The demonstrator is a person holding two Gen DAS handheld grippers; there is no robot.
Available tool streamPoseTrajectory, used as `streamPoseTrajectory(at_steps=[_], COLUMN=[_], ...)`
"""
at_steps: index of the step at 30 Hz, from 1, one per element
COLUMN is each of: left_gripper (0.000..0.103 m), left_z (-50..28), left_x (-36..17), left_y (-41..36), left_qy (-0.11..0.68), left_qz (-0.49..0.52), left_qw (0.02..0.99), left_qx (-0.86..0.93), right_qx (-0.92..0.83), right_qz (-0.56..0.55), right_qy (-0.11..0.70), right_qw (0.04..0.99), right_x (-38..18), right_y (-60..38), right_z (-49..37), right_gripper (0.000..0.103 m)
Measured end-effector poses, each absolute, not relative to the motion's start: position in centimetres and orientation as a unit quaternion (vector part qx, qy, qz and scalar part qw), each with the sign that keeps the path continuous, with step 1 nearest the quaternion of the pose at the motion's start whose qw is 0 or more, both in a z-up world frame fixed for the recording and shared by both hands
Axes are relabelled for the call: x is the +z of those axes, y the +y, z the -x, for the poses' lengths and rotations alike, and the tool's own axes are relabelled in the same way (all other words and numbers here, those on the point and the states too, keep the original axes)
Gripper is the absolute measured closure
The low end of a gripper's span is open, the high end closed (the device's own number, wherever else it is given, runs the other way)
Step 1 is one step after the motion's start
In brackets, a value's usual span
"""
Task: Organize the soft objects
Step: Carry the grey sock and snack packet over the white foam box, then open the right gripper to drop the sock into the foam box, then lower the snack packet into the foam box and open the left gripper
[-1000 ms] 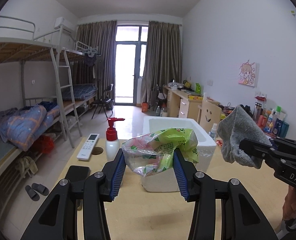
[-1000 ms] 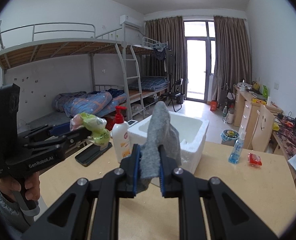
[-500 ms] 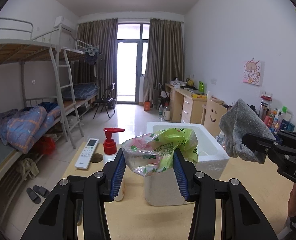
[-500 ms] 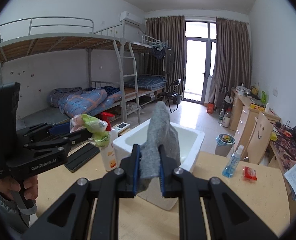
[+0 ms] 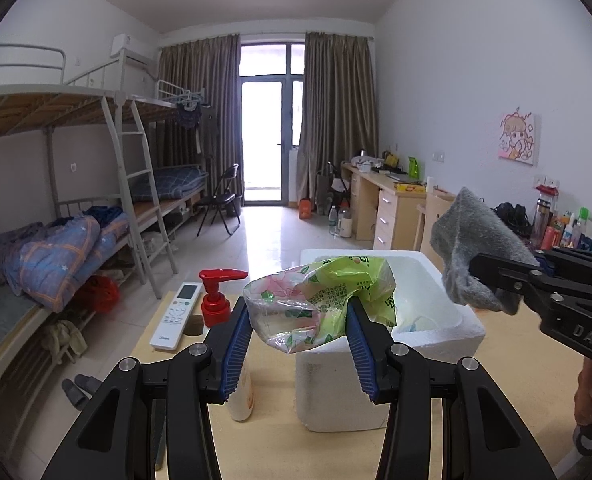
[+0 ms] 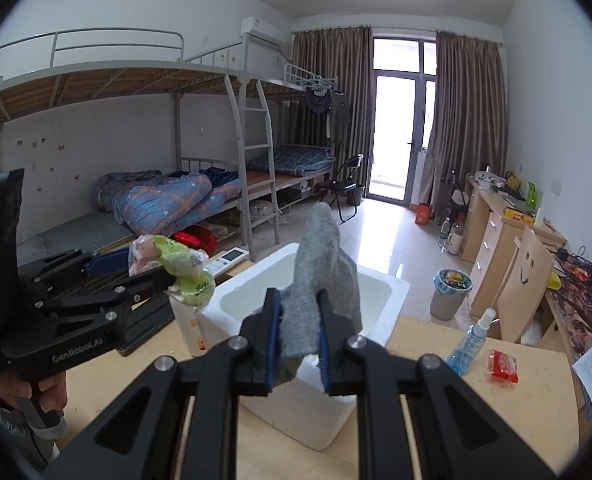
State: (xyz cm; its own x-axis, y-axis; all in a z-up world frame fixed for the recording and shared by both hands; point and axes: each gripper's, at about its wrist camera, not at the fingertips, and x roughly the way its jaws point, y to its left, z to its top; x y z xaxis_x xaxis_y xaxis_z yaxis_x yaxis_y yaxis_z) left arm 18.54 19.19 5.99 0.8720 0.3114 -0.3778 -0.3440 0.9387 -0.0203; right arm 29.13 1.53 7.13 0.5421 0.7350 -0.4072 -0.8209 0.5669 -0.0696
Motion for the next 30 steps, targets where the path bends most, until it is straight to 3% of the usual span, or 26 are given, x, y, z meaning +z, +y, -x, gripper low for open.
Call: streamPoseTrajectory(at_steps=[19,24,26,30], left_gripper=[0.055,0.055,0.055,0.055], left_z=[-20.1,-20.2,-20.2,-20.3], left_x=[5.2,5.1,5.1,5.2], left_y=[21.2,21.4,21.4,21.2], left_qy=[0.201,0.203,0.204,0.204], left_qz=[0.049,0.052,0.053,0.052], left_qw=[0.962,0.962,0.962,0.962], left_qx=[0.180,0.178,0.176,0.172], right_qx=[0.446,0.447,0.449,0.446], right_qz=[0.150,0.150,0.147,0.140], right_qy=[0.224,0.240,0.239,0.227], right_qw=[0.853,0.849,0.849,0.854], right_x=[4.5,4.1,4.2,5.0], right_y=[6.5,7.0,6.8,6.3], right_z=[-34.2,-34.9,-34.9,-34.2], right_gripper=[0.080,0.056,0.037,0.025])
